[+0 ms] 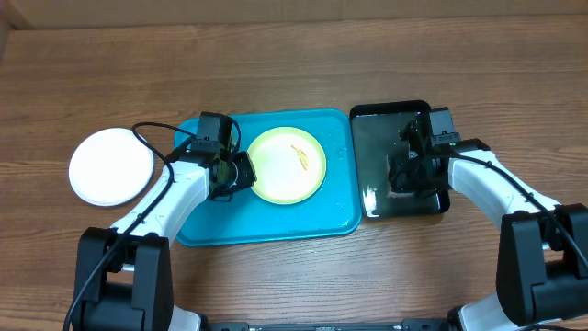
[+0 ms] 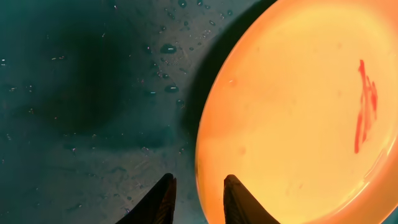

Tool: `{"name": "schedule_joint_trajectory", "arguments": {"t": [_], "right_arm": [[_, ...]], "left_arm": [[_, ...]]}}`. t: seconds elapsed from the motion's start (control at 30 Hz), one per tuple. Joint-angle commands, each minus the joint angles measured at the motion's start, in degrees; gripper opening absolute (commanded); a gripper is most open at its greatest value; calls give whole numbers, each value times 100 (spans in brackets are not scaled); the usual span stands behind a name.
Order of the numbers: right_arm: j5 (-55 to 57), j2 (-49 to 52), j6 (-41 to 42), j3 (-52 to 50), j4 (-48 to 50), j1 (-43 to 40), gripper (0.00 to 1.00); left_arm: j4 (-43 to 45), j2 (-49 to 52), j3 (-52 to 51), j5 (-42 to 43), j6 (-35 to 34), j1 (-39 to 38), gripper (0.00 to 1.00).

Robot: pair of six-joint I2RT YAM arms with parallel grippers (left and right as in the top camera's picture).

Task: Clean dirty plates on tray and stack at the side
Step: 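Reach the right gripper into the black tray and grasp the green sponge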

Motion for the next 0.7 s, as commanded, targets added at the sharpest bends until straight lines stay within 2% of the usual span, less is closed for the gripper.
{"name": "schedule_joint_trajectory", "arguments": {"t": [0.0,0.1,0.17,0.23,0.3,0.37,0.43,0.67], "right_arm": [[-140,-24,20,-15,31,7,48],[-140,-24,22,-15,31,7,44],[-140,-24,20,-15,31,7,32],[-140,-24,20,-15,31,7,27],[-140,-24,20,-15,31,7,27],[-140,-24,22,-15,24,7,42],[-138,-24,22,-15,24,7,46],[-138,-20,20,-15,107,7,45]], "left_arm": [[22,52,24,-59,107,-37,29],[20,52,24,-57,107,-37,29],[24,52,24,-59,107,-37,29],[26,52,24,-59,107,-37,29],[26,52,24,-59,105,-37,29],[26,52,24,-59,105,-37,29],[26,52,24,-59,105,-37,29],[33,52,24,-57,103,-37,30]]}}
